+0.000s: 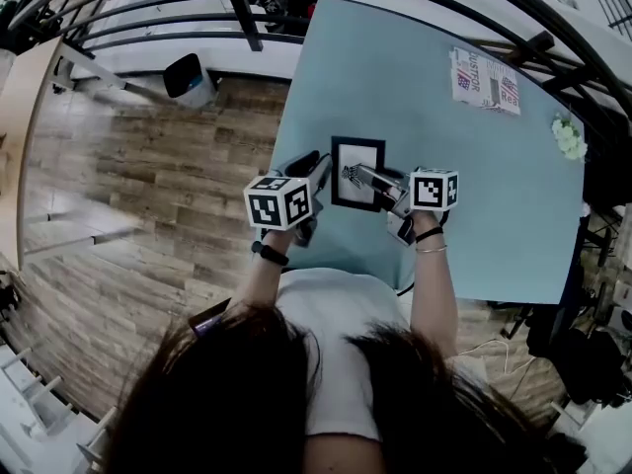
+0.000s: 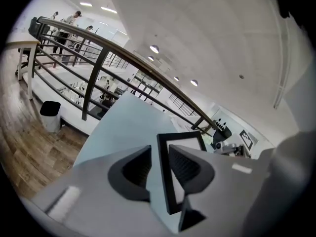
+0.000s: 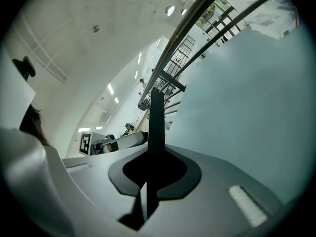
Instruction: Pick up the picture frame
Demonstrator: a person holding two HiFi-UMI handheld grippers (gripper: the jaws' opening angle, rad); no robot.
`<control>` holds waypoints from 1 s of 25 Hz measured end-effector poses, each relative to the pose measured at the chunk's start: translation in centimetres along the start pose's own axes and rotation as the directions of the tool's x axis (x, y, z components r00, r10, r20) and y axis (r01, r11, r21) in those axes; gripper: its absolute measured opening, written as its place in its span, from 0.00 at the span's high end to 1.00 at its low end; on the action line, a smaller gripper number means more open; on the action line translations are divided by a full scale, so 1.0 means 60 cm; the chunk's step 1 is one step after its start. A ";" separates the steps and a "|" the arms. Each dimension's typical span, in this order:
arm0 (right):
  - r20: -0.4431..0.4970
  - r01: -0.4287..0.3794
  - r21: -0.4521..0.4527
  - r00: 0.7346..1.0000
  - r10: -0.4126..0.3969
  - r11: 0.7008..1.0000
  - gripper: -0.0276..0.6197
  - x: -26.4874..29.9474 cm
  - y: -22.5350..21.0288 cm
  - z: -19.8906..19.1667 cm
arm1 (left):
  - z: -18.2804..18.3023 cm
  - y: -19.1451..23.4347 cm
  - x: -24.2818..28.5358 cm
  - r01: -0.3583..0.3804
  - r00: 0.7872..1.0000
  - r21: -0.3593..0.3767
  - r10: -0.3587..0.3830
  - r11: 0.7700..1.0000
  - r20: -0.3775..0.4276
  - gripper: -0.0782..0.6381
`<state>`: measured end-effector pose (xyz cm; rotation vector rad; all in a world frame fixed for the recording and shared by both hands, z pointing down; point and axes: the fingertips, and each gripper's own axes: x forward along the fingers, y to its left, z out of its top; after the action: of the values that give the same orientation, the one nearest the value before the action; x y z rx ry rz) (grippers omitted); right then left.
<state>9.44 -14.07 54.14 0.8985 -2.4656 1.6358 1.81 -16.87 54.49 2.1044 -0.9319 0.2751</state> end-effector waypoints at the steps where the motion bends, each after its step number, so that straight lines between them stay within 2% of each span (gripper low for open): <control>1: 0.013 0.010 -0.024 1.000 -0.010 1.000 0.94 -0.008 0.005 0.002 | 0.005 -0.007 -0.005 0.005 1.000 0.012 -0.005 1.000 0.009 0.69; 9: 0.108 0.090 -0.175 0.992 -0.072 0.980 0.94 -0.069 0.066 0.014 | 0.040 -0.063 -0.055 0.036 0.996 0.116 -0.045 0.993 0.075 0.69; 14: 0.189 0.162 -0.263 0.975 -0.114 0.951 0.94 -0.114 0.099 0.028 | 0.061 -0.096 -0.076 0.040 0.992 0.189 -0.061 0.981 0.109 0.69; 19: 0.294 0.279 -0.359 0.940 -0.176 0.891 0.94 -0.167 0.133 0.048 | 0.084 -0.136 -0.098 0.046 0.985 0.275 -0.089 0.960 0.146 0.69; 25: 0.432 0.436 -0.436 0.869 -0.242 0.788 0.94 -0.229 0.169 0.073 | 0.107 -0.181 -0.114 0.041 0.976 0.389 -0.121 0.920 0.183 0.69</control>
<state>17.05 -9.08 39.05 1.5284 -2.5326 0.6651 3.85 -13.63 40.69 2.5665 -0.9651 0.2138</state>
